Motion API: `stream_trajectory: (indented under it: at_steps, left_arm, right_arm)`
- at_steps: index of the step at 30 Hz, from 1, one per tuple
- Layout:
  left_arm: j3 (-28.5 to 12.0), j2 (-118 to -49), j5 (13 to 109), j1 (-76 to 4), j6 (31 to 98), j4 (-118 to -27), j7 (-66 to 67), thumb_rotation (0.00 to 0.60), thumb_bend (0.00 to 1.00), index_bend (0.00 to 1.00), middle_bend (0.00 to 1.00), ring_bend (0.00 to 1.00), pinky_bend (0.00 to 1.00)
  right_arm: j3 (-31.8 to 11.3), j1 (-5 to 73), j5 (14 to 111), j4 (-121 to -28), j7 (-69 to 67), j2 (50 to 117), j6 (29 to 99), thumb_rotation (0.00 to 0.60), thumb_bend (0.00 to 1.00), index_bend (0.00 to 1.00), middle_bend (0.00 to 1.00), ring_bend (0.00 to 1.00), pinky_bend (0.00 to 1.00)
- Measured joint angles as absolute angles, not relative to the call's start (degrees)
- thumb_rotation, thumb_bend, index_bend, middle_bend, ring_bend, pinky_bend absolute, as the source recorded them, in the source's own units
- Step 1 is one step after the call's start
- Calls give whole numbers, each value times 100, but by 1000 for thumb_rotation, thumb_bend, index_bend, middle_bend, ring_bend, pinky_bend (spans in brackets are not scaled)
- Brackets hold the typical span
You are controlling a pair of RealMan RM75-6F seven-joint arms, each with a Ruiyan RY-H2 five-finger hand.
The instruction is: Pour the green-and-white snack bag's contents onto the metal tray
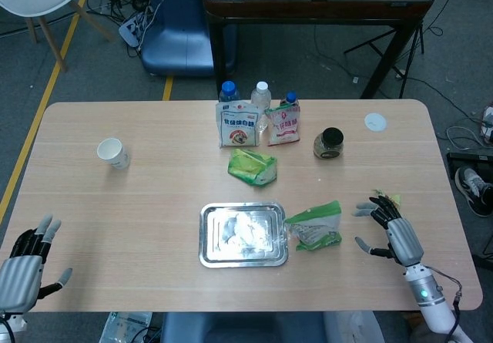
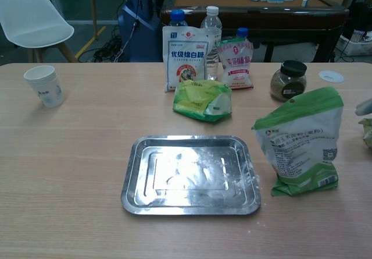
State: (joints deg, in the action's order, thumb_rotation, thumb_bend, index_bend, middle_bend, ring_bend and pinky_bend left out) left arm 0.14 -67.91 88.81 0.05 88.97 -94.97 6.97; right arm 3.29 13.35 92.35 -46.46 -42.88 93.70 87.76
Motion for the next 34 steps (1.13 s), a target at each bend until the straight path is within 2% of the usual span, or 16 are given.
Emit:
stream_trajectory:
  at_steps: [6, 16, 22, 26, 34]
  left_arm:
    - [-15, -6837, 8855, -24, 8870, -9435, 674, 600, 229, 21, 0, 82, 57]
    - [-54, -6894, 8850, -23, 8939, -9334, 642, 600, 229, 21, 0, 82, 57]
    - [-76, -6860, 8853, -15, 8989, -9375, 686, 600, 229, 21, 0, 82, 57]
    - [-87, -6837, 8863, -5, 9029, -9413, 713, 600, 229, 21, 0, 82, 57]
    - [-91, -6826, 8851, -15, 9007, -9461, 760, 600, 229, 21, 0, 82, 57]
  right_arm:
    - [298, 1122, 9084, -5430, -3291, 8842, 8807, 600, 283, 330, 267, 116, 50]
    - [194, 754, 8627, -7669, -1370, 7474, 8730, 600, 282, 297, 244, 89, 49]
    - [96, 587, 8433, -8599, -684, 6756, 8739, 600, 282, 277, 220, 63, 50]
    - [33, 543, 8399, -8907, -475, 6526, 8690, 600, 282, 277, 220, 63, 49]
    - [-17, 532, 8482, -9035, -355, 6498, 8592, 600, 281, 277, 220, 63, 49]
